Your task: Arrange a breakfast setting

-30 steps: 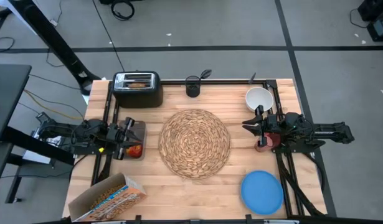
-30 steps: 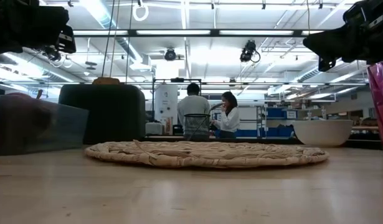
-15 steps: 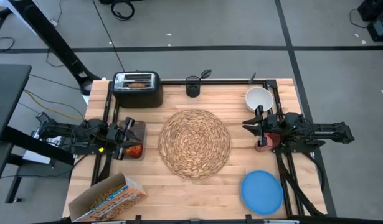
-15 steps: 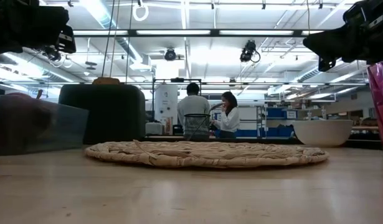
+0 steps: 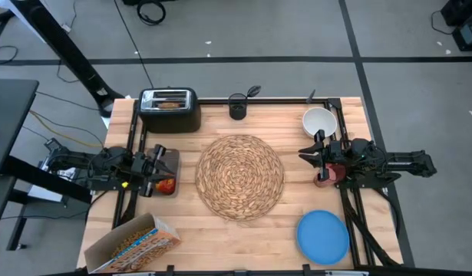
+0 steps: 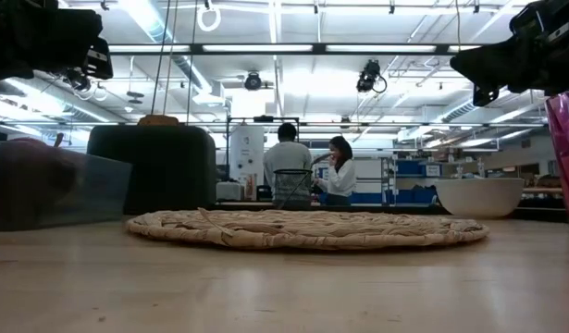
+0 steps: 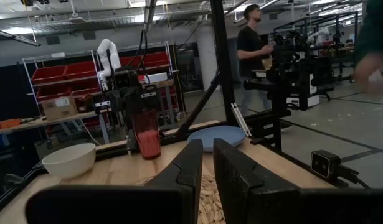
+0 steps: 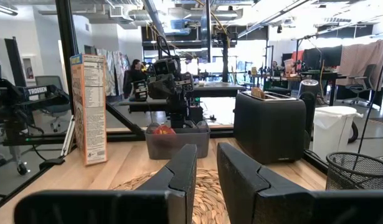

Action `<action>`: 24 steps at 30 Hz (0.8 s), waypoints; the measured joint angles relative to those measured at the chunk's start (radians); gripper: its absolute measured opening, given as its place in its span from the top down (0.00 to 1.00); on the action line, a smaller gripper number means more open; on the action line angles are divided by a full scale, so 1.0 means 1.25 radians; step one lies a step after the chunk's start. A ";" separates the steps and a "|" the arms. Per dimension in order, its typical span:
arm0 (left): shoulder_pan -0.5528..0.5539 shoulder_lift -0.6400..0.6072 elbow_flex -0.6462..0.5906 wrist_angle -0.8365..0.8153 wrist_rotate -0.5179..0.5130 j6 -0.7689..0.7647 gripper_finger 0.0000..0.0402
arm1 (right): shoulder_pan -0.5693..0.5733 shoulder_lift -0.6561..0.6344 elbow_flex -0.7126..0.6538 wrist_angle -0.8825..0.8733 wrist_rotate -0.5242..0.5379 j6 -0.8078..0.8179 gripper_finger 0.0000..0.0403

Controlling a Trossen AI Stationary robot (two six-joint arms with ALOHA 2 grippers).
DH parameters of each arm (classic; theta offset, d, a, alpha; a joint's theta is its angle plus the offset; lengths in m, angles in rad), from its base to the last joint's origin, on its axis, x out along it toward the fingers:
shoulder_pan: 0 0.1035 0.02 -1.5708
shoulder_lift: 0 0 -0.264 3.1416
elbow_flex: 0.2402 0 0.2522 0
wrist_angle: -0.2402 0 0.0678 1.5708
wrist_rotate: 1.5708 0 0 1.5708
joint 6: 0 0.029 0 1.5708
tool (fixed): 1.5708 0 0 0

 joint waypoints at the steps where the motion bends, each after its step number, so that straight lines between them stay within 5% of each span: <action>1: 0.000 0.000 0.000 0.000 0.000 0.000 0.88 | 0.000 0.000 0.000 0.000 0.000 0.000 0.82; 18: 0.001 0.000 0.000 0.039 -0.001 0.001 0.88 | 0.000 0.000 0.000 0.023 0.001 -0.004 0.82; 24: 0.001 0.000 0.000 0.119 -0.002 -0.113 0.88 | 0.000 0.000 0.000 0.032 0.009 0.003 0.82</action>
